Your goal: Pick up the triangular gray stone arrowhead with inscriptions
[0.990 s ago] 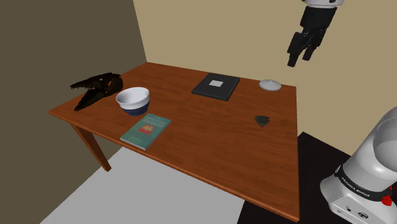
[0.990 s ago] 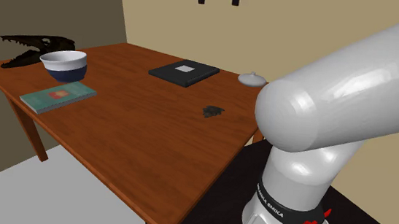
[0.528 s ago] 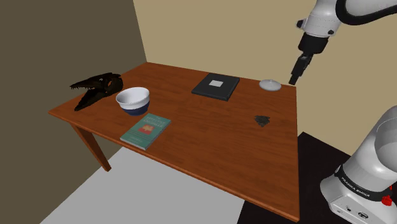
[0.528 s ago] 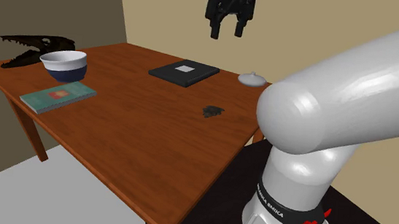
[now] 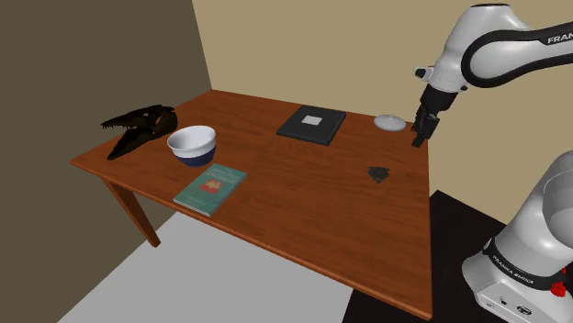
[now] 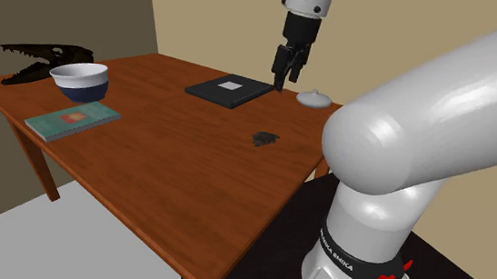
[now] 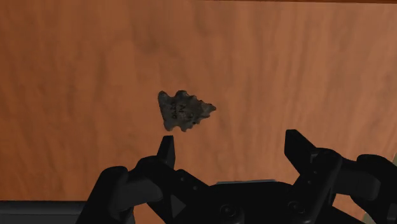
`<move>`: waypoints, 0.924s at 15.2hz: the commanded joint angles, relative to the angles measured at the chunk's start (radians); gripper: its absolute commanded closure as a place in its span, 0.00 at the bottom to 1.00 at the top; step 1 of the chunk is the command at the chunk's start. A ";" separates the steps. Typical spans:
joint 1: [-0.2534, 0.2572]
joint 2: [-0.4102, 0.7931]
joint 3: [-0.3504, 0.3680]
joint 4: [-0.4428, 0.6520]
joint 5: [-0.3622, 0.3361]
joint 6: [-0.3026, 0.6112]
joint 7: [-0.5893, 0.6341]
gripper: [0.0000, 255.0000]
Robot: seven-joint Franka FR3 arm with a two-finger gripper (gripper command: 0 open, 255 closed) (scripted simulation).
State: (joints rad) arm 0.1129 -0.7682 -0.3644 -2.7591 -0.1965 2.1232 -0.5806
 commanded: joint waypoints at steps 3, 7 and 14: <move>0.050 0.124 -0.141 -0.036 -0.037 0.184 -0.216 0.00; 0.157 0.292 -0.304 -0.029 -0.013 0.363 -0.452 0.00; 0.580 0.612 -0.699 0.045 0.356 0.587 -1.001 0.00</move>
State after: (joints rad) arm 0.6205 -0.2042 -1.0041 -2.7241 0.0786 2.6801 -1.4989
